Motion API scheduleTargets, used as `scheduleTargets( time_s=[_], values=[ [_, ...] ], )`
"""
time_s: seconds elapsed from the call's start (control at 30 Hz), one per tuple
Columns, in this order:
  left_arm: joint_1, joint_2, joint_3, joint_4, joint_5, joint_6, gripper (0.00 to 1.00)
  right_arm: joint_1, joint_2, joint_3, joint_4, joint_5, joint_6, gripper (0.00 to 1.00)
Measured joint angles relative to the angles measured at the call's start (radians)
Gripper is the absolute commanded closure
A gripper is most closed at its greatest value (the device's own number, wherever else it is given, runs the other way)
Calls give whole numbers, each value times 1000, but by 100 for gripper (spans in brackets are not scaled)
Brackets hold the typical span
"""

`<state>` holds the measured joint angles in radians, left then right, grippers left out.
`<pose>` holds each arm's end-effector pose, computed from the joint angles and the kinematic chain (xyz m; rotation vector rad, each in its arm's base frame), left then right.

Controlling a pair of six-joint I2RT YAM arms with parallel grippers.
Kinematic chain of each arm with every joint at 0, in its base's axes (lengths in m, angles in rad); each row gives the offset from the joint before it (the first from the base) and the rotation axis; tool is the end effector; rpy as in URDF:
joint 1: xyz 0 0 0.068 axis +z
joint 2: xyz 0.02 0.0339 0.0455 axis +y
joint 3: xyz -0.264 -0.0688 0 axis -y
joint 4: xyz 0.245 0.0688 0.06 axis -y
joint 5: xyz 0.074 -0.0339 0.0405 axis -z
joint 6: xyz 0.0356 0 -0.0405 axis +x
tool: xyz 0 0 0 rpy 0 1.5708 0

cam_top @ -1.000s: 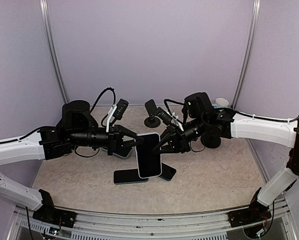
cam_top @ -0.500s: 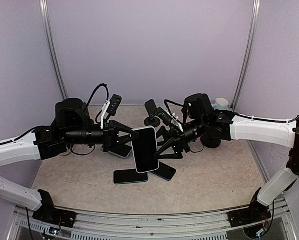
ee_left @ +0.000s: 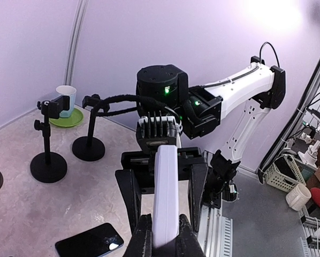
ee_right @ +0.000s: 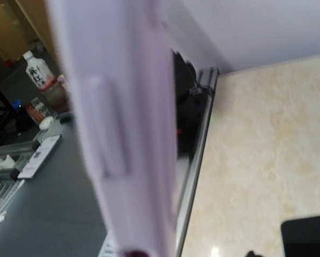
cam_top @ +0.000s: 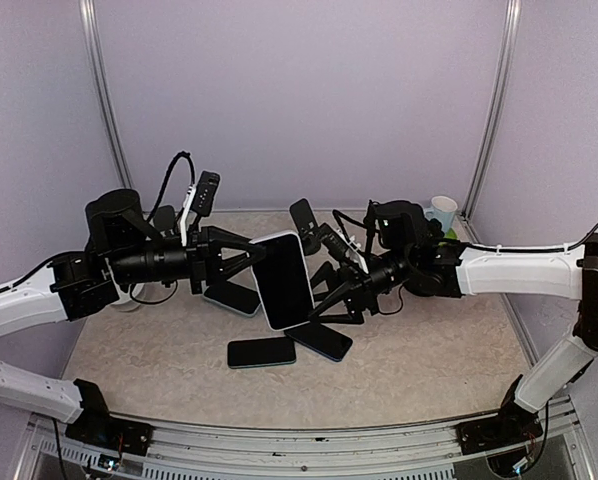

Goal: Place the phone on the phone stand
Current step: Pass from the left arm to the right

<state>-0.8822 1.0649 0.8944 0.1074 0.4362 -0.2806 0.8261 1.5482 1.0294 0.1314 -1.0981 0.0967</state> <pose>0.1471 -0.2024 0.3553 0.8627 1.5572 -1.2214 0.2072 0.2715 0.2740 -1.4405 1.5315 1.6471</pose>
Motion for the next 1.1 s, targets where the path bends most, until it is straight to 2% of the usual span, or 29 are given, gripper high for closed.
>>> scheduleTargets(
  time_s=[0.1,0.27,0.4,0.73,0.83,0.87,1.0,1.1],
  values=[
    [0,-12,-12,22,-10,-7,100,7,0,-29,116,-11,51,40],
    [0,-29,-46,81,-30,-30,100,16,0,-63,269,-27,135,59],
    [0,-29,-63,111,-33,-46,100,16,5,-66,378,-39,199,70],
    [0,-45,-72,124,-40,-56,100,19,39,-73,473,-53,251,67],
    [2,-48,-77,123,-46,-56,100,22,55,-73,473,-55,254,70],
    [3,-50,-77,124,-50,-56,100,24,60,-73,473,-56,256,73],
    [6,-60,-77,124,-53,-58,100,25,78,-71,478,-58,269,98],
    [6,-66,-80,125,-58,-72,100,24,83,-69,487,-45,277,100]
  ],
)
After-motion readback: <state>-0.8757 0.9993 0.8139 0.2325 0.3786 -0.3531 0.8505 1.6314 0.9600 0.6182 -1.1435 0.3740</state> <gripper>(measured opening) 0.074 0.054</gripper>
